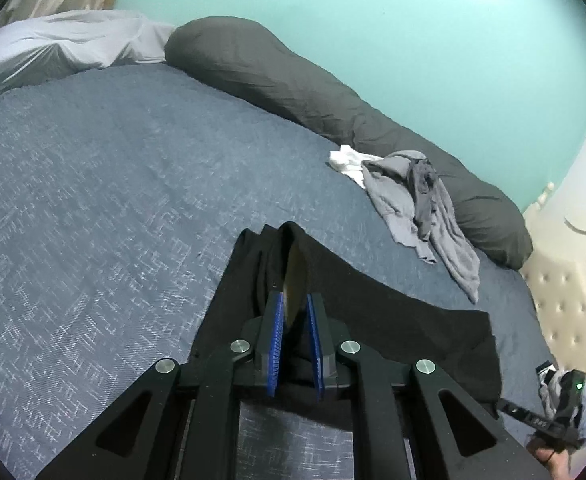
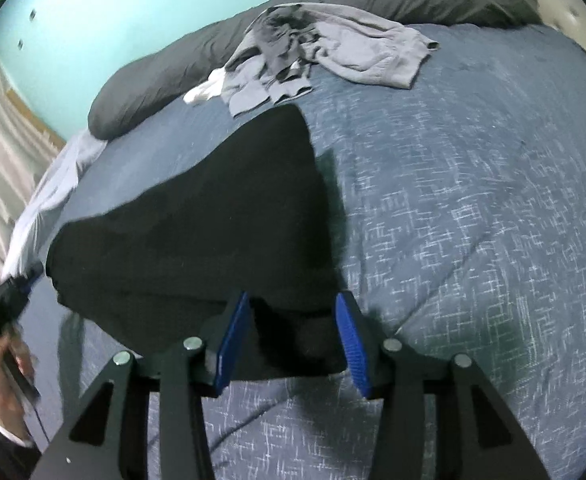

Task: Fold clothes

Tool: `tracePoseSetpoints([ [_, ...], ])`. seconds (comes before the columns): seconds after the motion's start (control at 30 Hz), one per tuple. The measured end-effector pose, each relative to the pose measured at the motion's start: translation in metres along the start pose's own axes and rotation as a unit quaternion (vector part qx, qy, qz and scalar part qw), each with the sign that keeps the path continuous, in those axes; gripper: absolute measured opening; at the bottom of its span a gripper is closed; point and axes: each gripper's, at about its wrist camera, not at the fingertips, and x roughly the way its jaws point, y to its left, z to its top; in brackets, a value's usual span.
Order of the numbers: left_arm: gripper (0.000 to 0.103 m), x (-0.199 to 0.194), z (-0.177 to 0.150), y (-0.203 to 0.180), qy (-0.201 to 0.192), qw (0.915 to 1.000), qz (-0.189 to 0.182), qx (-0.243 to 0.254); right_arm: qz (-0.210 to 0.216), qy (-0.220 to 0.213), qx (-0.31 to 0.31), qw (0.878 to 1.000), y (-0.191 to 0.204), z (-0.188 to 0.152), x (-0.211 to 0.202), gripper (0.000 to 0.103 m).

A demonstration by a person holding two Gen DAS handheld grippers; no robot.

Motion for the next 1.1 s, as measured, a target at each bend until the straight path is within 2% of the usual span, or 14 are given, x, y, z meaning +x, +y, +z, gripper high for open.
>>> tracePoseSetpoints([
  [0.23, 0.014, 0.013, -0.009, -0.014, 0.026, 0.9992, -0.02, 0.024, -0.034, 0.003, -0.026, 0.999, 0.005, -0.004, 0.009, 0.046],
  [0.43, 0.018, 0.023, -0.016, -0.007, 0.046, 0.9986, -0.015, 0.02, -0.082, 0.004, -0.083, 0.993, 0.014, -0.007, 0.01, 0.046],
  [0.6, 0.018, 0.027, -0.019, -0.003, 0.054, 0.9983, -0.014, 0.015, -0.091, 0.005, -0.095, 0.991, 0.016, -0.005, 0.014, 0.043],
  [0.87, 0.018, 0.029, -0.019, -0.004, 0.057, 0.9982, -0.012, 0.018, -0.097, -0.022, -0.134, 0.986, 0.027, 0.0, 0.008, 0.014],
  [1.1, 0.018, 0.032, -0.02, -0.004, 0.06, 0.9979, -0.008, 0.021, -0.083, -0.049, -0.157, 0.983, 0.035, 0.0, -0.018, 0.005],
])
